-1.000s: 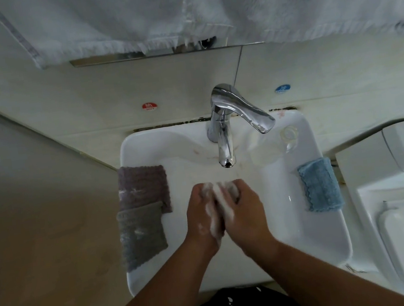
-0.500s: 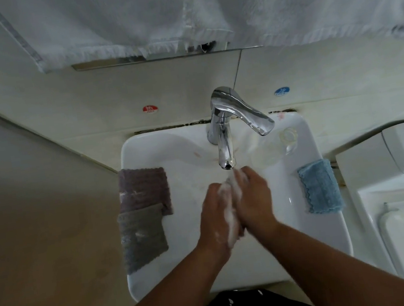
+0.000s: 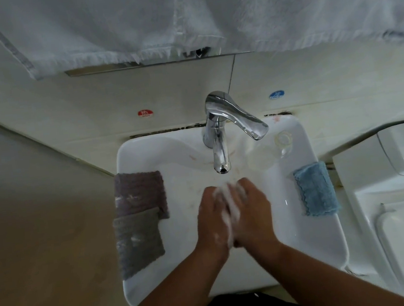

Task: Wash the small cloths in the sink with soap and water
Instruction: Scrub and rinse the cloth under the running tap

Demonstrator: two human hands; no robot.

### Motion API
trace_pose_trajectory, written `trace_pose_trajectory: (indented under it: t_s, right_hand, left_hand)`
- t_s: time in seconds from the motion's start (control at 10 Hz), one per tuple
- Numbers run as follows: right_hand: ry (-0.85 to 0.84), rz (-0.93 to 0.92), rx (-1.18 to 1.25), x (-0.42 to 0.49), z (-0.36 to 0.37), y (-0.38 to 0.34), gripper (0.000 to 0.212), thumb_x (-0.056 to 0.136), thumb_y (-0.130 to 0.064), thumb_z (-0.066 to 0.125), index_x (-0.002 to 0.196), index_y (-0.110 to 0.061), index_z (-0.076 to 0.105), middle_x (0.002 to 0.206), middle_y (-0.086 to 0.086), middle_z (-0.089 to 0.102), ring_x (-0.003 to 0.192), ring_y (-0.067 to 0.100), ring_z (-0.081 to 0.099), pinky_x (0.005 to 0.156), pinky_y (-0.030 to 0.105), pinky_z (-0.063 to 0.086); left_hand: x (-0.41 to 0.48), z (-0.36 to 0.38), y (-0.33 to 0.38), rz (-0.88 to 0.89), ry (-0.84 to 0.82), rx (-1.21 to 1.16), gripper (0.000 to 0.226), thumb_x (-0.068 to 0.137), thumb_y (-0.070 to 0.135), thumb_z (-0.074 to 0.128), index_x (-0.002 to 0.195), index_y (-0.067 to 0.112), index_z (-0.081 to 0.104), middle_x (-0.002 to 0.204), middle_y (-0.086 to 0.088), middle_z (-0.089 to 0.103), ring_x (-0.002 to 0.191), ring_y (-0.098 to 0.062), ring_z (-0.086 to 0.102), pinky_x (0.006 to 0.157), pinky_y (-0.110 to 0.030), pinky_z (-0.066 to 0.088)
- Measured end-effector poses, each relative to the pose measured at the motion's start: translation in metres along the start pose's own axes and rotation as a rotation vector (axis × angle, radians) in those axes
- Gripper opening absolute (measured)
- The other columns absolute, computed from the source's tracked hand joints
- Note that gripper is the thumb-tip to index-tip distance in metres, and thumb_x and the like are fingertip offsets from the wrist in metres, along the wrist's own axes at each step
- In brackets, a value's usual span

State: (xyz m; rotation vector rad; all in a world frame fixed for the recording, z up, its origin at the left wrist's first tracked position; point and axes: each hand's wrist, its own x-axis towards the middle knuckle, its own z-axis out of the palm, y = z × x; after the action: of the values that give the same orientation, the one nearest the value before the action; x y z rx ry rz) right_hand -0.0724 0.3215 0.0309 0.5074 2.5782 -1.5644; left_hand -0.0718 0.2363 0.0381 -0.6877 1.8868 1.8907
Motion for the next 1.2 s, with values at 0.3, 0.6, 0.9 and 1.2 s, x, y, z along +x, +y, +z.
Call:
trace_pose_trajectory:
  t_s: [0.3, 0.6, 0.9, 1.2]
  right_hand:
    - [0.001, 0.047, 0.186, 0.015, -0.024, 0.002, 0.041, 0.103, -0.027, 0.055, 0.067, -0.009, 0.048, 0.055, -0.006, 0.051, 0.051, 0.002, 0.046, 0.053, 0.020, 0.039]
    - [-0.099, -0.240, 0.243, 0.038, -0.053, -0.056, 0.021, 0.102, -0.026, 0.056, 0.082, -0.019, 0.060, 0.069, -0.007, 0.063, 0.062, 0.004, 0.060, 0.059, 0.019, 0.047]
    - [-0.093, -0.285, 0.259, 0.045, -0.052, -0.067, 0.017, 0.102, -0.024, 0.057, 0.086, -0.023, 0.061, 0.065, -0.015, 0.061, 0.061, 0.000, 0.058, 0.060, 0.017, 0.045]
    - [-0.076, -0.331, 0.195, 0.055, -0.054, -0.093, 0.026, 0.099, -0.020, 0.060, 0.079, -0.032, 0.052, 0.063, -0.017, 0.059, 0.059, -0.007, 0.055, 0.058, 0.008, 0.041]
  left_hand:
    - [-0.021, 0.008, 0.007, 0.204, -0.127, 0.049, 0.031, 0.095, 0.040, 0.044, 0.106, 0.015, 0.057, 0.107, -0.014, 0.067, 0.101, -0.032, 0.065, 0.094, -0.052, 0.053]
    - [-0.024, 0.018, 0.051, 0.431, -0.037, -0.153, 0.032, 0.095, 0.048, 0.051, 0.095, 0.017, 0.057, 0.090, -0.011, 0.065, 0.089, -0.043, 0.063, 0.081, -0.063, 0.053]
    - [-0.018, 0.023, 0.056, 0.511, -0.036, -0.155, 0.038, 0.093, 0.049, 0.048, 0.100, 0.013, 0.057, 0.090, -0.004, 0.065, 0.088, -0.028, 0.065, 0.082, -0.049, 0.056]
    - [-0.008, 0.016, 0.067, 0.508, -0.067, -0.214, 0.051, 0.081, 0.070, 0.061, 0.097, 0.022, 0.054, 0.091, 0.021, 0.069, 0.093, -0.003, 0.066, 0.085, -0.030, 0.054]
